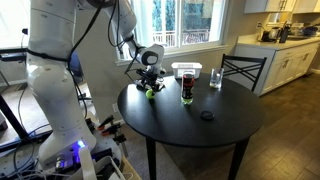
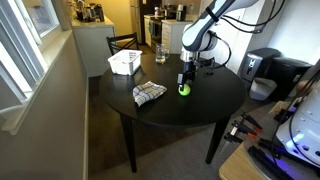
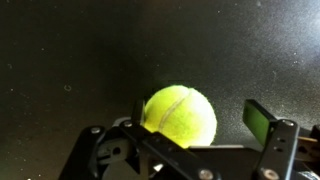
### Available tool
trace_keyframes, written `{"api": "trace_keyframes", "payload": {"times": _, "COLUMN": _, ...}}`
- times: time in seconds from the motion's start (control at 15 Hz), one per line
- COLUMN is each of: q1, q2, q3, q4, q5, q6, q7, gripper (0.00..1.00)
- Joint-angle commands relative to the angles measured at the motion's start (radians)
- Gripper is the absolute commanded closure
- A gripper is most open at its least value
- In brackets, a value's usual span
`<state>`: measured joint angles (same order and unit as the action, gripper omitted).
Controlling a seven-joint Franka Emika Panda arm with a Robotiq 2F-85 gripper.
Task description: Pick up the tennis ball and put it inside the tennis ball saver on the table
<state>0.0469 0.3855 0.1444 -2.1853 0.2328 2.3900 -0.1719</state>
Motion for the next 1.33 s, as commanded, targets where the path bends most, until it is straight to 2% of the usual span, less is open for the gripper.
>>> {"api": "trace_keyframes", "payload": {"times": 0.0, "q1": -0.004, "q2": -0.004, "q3": -0.003, "q4": -0.017, "q5": -0.011, "q6": 0.037, "q7": -0.005, "gripper": 0.0}}
{"api": "trace_keyframes", "payload": {"times": 0.53, "q1": 0.0, "q2": 0.003, "q3": -0.018, "q4": -0.022, "q5": -0.053, "q6": 0.068, "q7": 0.004, "gripper": 0.0}}
{"api": "trace_keyframes", "payload": {"times": 0.6, "q1": -0.002, "q2": 0.004, "q3": -0.015, "q4": -0.023, "q5": -0.052, "q6": 0.072, "q7": -0.005, "gripper": 0.25}}
{"api": "trace_keyframes", "payload": {"times": 0.67, "q1": -0.001, "q2": 0.006, "q3": -0.015, "q4": -0.023, "q5": -0.054, "q6": 0.073, "q7": -0.005, "gripper": 0.26}}
{"api": "trace_keyframes", "payload": {"times": 0.93, "q1": -0.002, "q2": 0.008, "q3": -0.013, "q4": -0.027, "q5": -0.056, "q6": 0.077, "q7": -0.009, "gripper": 0.53}}
{"api": "trace_keyframes", "payload": {"times": 1.0, "q1": -0.002, "q2": 0.006, "q3": -0.012, "q4": -0.028, "q5": -0.056, "q6": 0.077, "q7": -0.009, "gripper": 0.58}}
{"api": "trace_keyframes", "payload": {"times": 1.27, "q1": 0.007, "q2": -0.062, "q3": -0.003, "q4": -0.074, "q5": -0.067, "q6": 0.066, "q7": -0.011, "gripper": 0.61}}
